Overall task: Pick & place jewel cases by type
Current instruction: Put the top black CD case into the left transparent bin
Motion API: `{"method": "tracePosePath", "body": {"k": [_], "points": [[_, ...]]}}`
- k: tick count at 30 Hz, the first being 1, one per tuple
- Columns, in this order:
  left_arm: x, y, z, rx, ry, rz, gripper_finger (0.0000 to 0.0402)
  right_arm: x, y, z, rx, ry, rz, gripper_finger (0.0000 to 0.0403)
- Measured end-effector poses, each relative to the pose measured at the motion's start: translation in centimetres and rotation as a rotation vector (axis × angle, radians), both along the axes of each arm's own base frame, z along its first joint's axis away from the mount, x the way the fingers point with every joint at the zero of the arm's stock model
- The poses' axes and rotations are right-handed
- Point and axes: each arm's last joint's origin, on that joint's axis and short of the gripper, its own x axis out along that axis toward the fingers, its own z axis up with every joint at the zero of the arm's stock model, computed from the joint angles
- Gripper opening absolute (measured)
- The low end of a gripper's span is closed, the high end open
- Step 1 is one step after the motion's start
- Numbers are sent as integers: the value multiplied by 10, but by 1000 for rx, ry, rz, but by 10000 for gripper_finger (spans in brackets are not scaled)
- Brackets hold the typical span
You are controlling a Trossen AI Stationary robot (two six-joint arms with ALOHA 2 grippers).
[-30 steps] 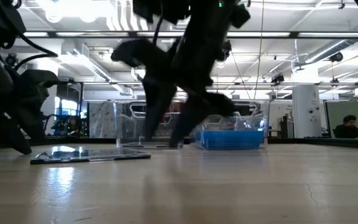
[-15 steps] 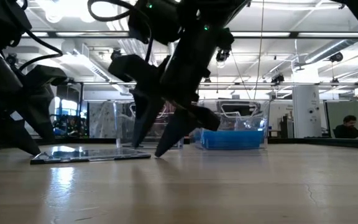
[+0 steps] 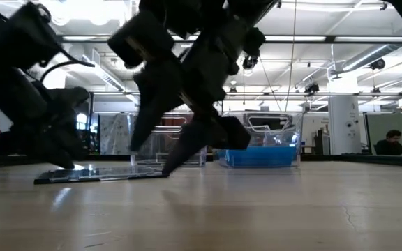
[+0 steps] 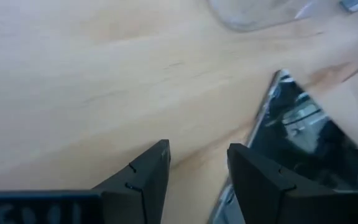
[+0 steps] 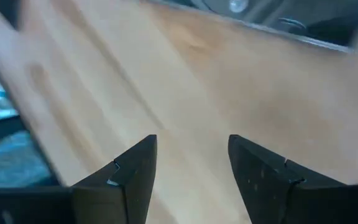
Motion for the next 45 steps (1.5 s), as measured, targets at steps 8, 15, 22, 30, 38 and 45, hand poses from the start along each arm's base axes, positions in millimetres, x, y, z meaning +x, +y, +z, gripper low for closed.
{"method": "tracePosePath", "body": {"k": [8, 15, 22, 30, 38, 45], "points": [[16, -1, -12, -81, -26, -60, 147, 10, -1, -14, -6, -35, -94, 194], [33, -11, -14, -212, -77, -238, 147, 11, -9, -17, -55, -30, -184, 194], [38, -13, 2, -251, -143, -278, 147, 10, -6, -17, -73, -18, -162, 194], [39, -16, 25, -365, -265, -392, 147, 5, 3, -19, -106, 4, -100, 194], [50, -20, 56, -403, -388, -437, 147, 1, 11, -19, -107, 12, 2, 194], [62, -23, 83, -339, -447, -479, 147, -12, 17, -8, -167, 55, 91, 194]]}}
